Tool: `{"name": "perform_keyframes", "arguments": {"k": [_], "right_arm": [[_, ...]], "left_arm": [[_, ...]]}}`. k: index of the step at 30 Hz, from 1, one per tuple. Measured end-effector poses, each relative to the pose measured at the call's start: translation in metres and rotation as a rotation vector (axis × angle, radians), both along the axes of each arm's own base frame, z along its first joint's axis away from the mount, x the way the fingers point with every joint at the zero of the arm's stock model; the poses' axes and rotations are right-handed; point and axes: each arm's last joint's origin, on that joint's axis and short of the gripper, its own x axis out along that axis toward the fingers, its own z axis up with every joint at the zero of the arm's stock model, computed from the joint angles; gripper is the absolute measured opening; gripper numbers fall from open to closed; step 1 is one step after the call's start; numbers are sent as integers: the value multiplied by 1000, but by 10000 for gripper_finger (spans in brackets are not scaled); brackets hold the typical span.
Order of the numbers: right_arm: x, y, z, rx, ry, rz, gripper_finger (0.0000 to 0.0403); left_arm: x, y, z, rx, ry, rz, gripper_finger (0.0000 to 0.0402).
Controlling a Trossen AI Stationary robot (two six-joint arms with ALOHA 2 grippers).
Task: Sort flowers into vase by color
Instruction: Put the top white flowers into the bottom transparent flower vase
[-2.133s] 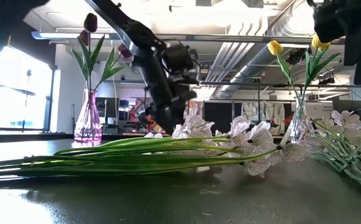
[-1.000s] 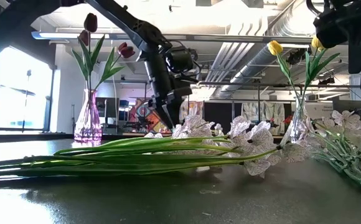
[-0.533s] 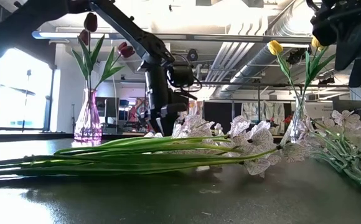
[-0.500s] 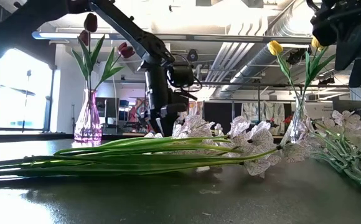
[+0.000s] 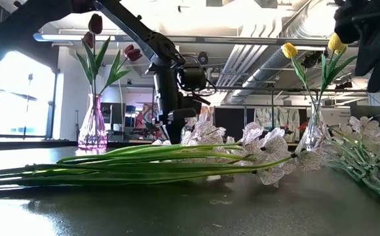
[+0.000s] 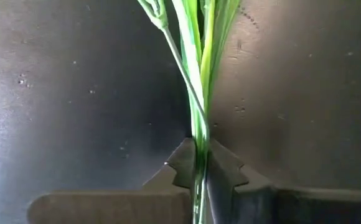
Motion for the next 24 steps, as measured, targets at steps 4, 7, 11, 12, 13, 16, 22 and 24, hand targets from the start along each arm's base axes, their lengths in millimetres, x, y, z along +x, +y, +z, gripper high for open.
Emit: {"name": "perform_keyframes", "arguments": {"k": [4,7,11,12,13,16,22,24], "right_arm": [[-2,0,0,-24,-3,-15,194],[-3,4,0,-31,-15,-8,194],[-6,9,1,-55,-47,8,194],[-7,10,1,-63,-55,7,194],[-8,11,1,-69,-61,7,194],[-10,13,1,-96,-80,12,194],[-9,16,-3,-140,-58,43,194],[-8,18,-7,-167,-40,50,194]], "left_arm": [[1,-8,5,-30,4,19,4],[3,-19,20,-26,-32,19,2],[4,-38,52,-7,-115,23,1],[5,-44,60,4,-141,24,1],[5,-49,70,19,-174,24,1],[5,-64,99,47,-290,40,1],[-2,-98,160,129,-550,73,0],[-9,-113,182,173,-629,103,0]]}}
